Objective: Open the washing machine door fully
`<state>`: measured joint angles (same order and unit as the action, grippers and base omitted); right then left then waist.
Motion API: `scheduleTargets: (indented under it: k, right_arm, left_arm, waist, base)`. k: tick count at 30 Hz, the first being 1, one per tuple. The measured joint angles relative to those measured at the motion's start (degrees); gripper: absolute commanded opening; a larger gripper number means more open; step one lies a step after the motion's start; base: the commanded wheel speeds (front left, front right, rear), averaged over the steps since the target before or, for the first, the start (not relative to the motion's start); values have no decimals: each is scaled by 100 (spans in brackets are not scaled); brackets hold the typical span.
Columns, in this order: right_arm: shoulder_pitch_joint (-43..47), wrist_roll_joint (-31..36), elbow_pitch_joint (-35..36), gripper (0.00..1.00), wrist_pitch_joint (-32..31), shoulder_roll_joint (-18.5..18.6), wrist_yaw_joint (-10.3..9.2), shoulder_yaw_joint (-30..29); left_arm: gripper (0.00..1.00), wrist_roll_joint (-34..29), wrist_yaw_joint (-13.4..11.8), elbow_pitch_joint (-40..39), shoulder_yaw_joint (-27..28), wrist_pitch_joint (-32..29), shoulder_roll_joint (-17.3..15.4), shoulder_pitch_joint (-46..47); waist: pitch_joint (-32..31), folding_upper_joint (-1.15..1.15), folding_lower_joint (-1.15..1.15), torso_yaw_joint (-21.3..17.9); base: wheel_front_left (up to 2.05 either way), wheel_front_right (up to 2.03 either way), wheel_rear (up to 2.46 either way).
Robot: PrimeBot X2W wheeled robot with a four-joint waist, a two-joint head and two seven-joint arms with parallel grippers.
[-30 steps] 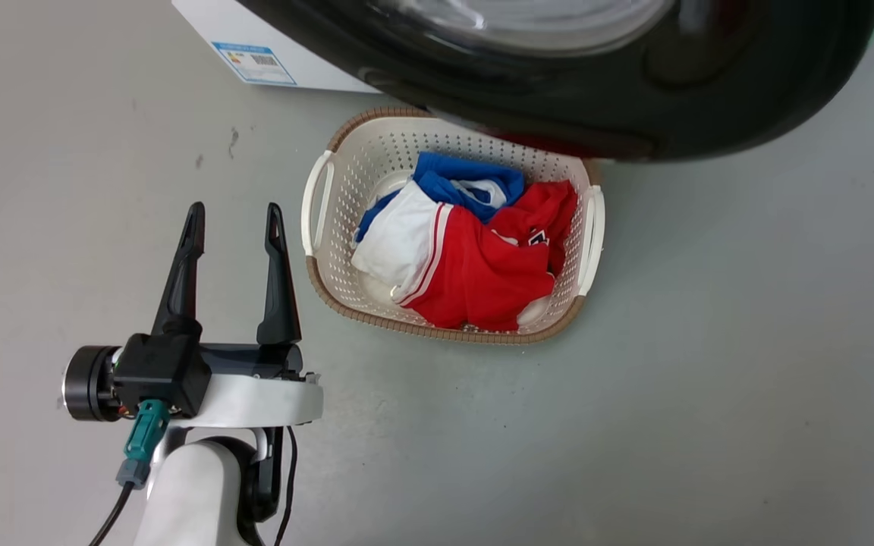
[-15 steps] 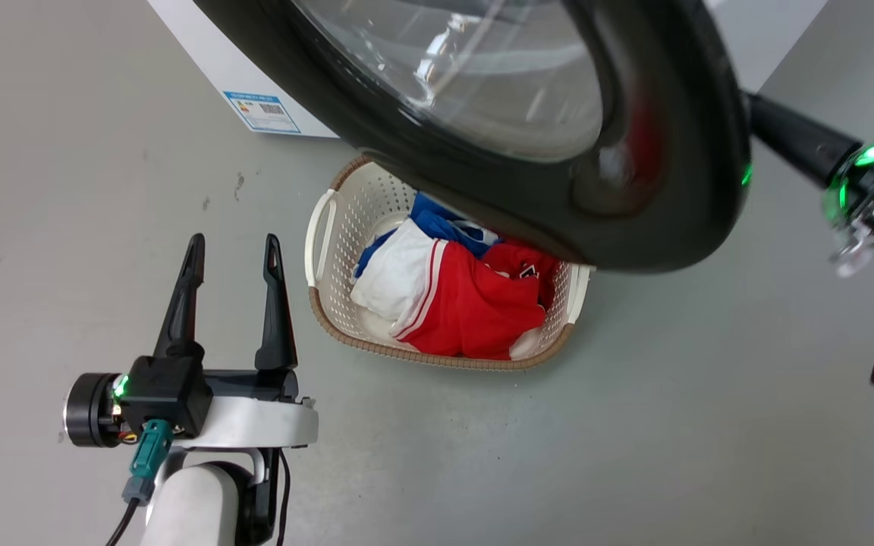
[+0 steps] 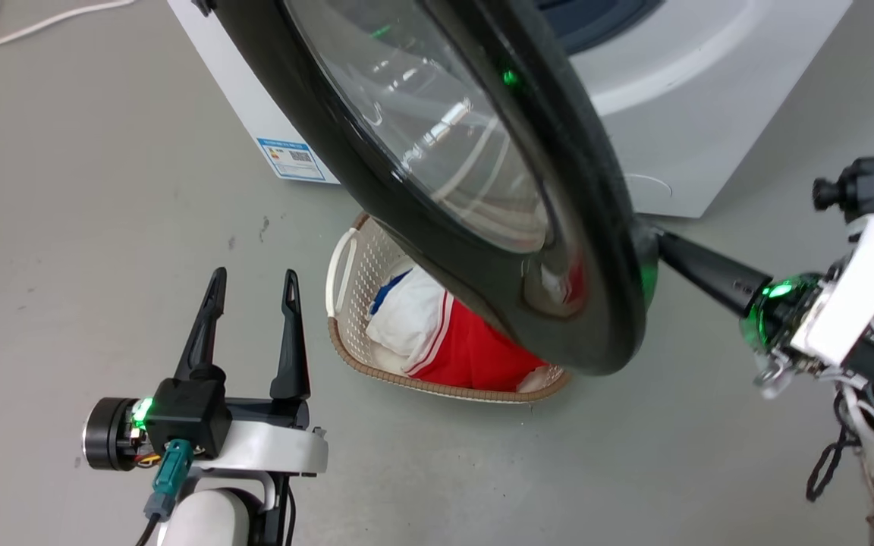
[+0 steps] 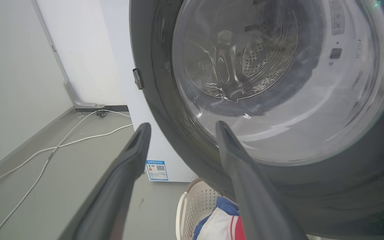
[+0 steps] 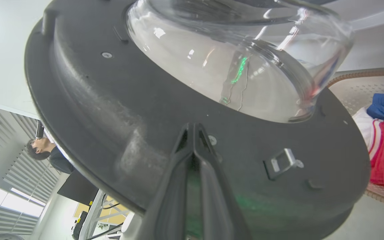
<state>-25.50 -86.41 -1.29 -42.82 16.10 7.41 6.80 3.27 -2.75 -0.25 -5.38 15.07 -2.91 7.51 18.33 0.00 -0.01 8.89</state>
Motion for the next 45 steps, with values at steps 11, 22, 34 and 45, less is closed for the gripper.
scheduleTargets:
  k: [11, 22, 34, 45]
  right_arm:
    - [655, -85, 198, 0, 102, -300, 0, 314]
    - [1252, -67, 316, 0, 205, -590, 7, 773]
    - [1481, -41, 233, 0, 475, -737, 7, 995]
    - [1739, 677, 530, 100, 2280, -628, 7, 368]
  left_arm:
    - [100, -19, 23, 91, -65, 0, 0, -153]
    - [100, -68, 33, 143, -99, 0, 0, -316]
    - [100, -119, 75, 180, -62, 0, 0, -387]
    - [100, -203, 83, 245, 53, 0, -7, -678]
  waist:
    - [-303, 0, 0, 149]
    - [-572, 0, 0, 222]
    - [-701, 0, 0, 176]
    - [-1118, 0, 0, 19]
  base:
    - [0, 0, 0]
    - [0, 0, 0]
    - [0, 0, 0]
    - [0, 0, 0]
